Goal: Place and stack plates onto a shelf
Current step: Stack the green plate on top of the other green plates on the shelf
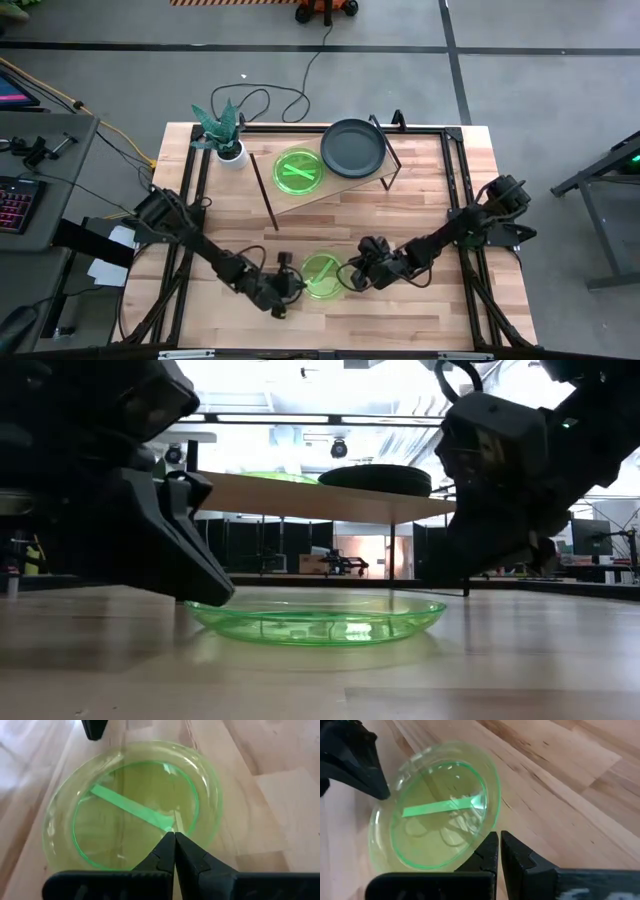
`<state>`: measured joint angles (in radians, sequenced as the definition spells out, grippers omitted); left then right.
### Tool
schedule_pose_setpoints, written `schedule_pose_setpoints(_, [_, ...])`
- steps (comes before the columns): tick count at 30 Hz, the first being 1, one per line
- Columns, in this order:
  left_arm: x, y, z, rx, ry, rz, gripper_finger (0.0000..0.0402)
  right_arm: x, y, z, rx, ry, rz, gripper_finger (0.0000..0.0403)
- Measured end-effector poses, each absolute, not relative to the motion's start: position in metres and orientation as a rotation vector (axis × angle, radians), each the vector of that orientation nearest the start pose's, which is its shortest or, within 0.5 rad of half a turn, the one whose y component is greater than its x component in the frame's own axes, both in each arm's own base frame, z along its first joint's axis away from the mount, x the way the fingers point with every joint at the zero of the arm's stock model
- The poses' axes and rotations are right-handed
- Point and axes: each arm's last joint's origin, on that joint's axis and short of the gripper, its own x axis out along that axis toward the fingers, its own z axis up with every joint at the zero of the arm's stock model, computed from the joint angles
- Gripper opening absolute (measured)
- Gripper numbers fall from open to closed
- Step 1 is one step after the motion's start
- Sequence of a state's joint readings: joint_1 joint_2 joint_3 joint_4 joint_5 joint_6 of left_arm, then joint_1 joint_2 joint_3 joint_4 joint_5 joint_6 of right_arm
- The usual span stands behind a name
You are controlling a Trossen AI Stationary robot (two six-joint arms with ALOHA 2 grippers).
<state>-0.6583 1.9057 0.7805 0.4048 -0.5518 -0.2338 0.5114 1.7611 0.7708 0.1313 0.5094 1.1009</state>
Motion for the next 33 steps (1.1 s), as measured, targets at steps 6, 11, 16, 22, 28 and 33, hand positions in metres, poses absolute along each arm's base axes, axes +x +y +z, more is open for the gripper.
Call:
schedule_pose_setpoints(6, [0.280,-0.184,0.095,0.209,0.618,-0.009,0.0000,0.281,0.141,0.119,0.670,0.641,-0.431,0.0002])
schedule_pose_setpoints(11, [0.283,-0.176,0.093,0.213,0.652,0.005,0.0000,0.281,0.140,0.119,0.703,0.595,-0.481,0.0005])
schedule_pose_setpoints(16, [0.284,-0.174,0.092,0.214,0.661,0.005,0.0000,0.285,0.138,0.121,0.723,0.545,-0.489,0.0033])
schedule_pose_setpoints(22, [0.283,-0.173,0.092,0.218,0.667,0.006,0.0000,0.287,0.139,0.132,0.731,0.487,-0.456,0.0103])
schedule_pose_setpoints(28, [0.283,-0.173,0.092,0.218,0.668,0.006,0.0000,0.289,0.143,0.137,0.830,0.511,-0.376,0.0161])
schedule_pose_setpoints(33, [0.283,-0.173,0.092,0.219,0.668,0.007,0.0000,0.290,0.144,0.125,0.940,0.562,-0.400,0.0174])
